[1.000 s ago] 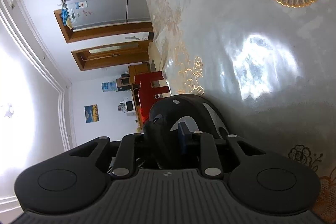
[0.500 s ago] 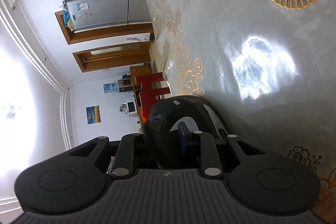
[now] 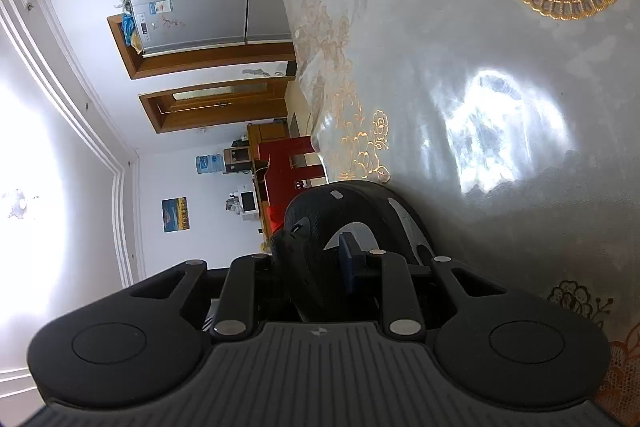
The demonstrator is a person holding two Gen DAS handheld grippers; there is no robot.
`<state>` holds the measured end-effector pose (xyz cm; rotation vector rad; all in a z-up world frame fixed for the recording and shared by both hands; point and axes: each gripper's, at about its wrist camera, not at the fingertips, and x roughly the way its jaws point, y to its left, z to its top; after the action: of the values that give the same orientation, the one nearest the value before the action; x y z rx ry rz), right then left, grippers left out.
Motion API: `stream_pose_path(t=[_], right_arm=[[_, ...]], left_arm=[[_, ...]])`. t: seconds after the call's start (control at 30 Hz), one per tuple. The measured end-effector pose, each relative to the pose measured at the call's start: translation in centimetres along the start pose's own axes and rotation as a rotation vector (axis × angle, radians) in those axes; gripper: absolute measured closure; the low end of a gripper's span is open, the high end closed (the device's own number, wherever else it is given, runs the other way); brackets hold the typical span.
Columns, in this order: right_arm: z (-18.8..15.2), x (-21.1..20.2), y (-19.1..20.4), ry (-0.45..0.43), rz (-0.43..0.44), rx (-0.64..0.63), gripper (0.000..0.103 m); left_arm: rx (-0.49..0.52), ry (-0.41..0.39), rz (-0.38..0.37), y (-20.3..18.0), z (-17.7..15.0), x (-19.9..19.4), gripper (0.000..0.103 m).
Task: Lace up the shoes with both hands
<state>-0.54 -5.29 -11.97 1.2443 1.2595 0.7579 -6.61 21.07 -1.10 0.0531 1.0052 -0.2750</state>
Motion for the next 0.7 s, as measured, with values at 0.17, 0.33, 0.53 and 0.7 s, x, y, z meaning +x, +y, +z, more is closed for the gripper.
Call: stream_pose_path(t=[0.17, 0.33, 0.53, 0.7], right_arm=[[-0.1, 0.1, 0.2, 0.002, -0.005, -0.025, 0.079], [-0.8, 0.5, 1.0, 0.005, -0.026, -0.106, 0.079], [-1.7, 0.9, 1.7, 0.004, -0.044, -0.196, 0.078], [-0.3, 0.5, -0.6, -0.001, 0.039, -0.017, 0.076]], left_arm=[[0.05, 0.059, 0.042, -0.5, 0.3, 0.5, 0.083], [0.059, 0.118, 0.062, -0.2, 0.1, 0.6, 0.081], [-0.002, 0.088, 0.049, 0.8, -0.7, 0.1, 0.099], [-0.086, -0.02, -0.003, 1.1, -0.7, -1.0, 0.1]])
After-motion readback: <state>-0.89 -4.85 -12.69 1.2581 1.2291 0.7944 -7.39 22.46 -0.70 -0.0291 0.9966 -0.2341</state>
